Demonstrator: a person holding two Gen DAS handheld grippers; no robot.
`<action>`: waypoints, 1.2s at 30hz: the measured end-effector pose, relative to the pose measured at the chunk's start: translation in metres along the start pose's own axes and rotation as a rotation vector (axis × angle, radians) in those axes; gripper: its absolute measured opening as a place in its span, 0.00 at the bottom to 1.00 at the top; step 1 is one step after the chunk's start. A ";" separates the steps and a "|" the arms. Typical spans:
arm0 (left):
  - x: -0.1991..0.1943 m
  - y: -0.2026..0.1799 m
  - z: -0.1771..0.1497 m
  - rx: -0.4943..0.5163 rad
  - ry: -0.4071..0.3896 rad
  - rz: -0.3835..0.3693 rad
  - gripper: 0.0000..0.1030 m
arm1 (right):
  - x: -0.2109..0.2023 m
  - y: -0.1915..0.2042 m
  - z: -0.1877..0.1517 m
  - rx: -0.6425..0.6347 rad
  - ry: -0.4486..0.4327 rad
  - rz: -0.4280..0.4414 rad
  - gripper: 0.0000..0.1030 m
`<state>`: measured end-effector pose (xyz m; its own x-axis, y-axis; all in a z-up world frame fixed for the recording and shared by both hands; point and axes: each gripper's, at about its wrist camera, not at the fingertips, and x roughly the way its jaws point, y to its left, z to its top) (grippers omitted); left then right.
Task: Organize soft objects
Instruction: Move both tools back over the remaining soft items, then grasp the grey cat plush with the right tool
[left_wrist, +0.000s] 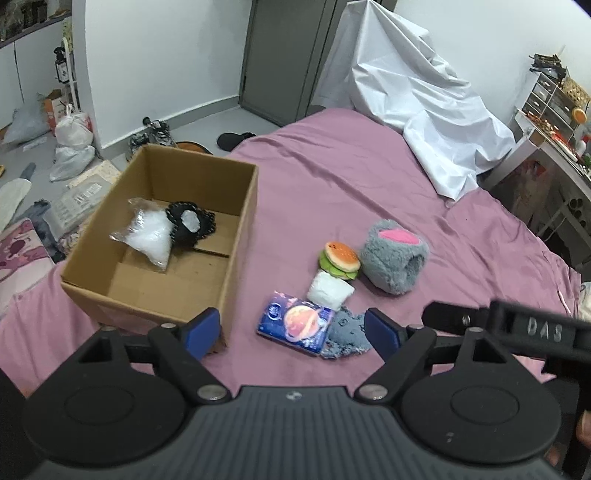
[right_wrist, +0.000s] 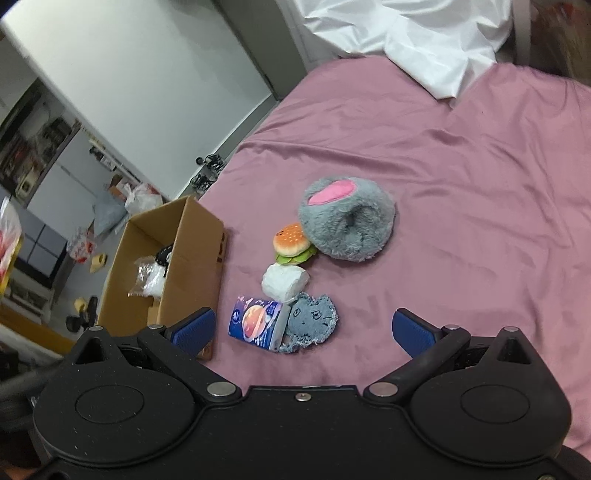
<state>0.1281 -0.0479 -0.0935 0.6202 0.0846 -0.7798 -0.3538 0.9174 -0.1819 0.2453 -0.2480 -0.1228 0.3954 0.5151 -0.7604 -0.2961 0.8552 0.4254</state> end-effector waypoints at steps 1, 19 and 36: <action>0.003 -0.002 -0.001 0.002 0.006 -0.008 0.80 | 0.002 -0.003 0.001 0.012 0.006 0.005 1.00; 0.075 -0.020 -0.015 0.029 0.081 0.020 0.58 | 0.057 -0.033 0.004 0.218 0.141 0.086 0.86; 0.127 -0.017 -0.019 0.014 0.151 0.038 0.58 | 0.089 -0.048 0.007 0.295 0.207 0.115 0.81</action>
<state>0.1991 -0.0597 -0.2005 0.4944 0.0608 -0.8671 -0.3645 0.9201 -0.1433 0.3006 -0.2427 -0.2076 0.1813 0.6125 -0.7694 -0.0535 0.7874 0.6142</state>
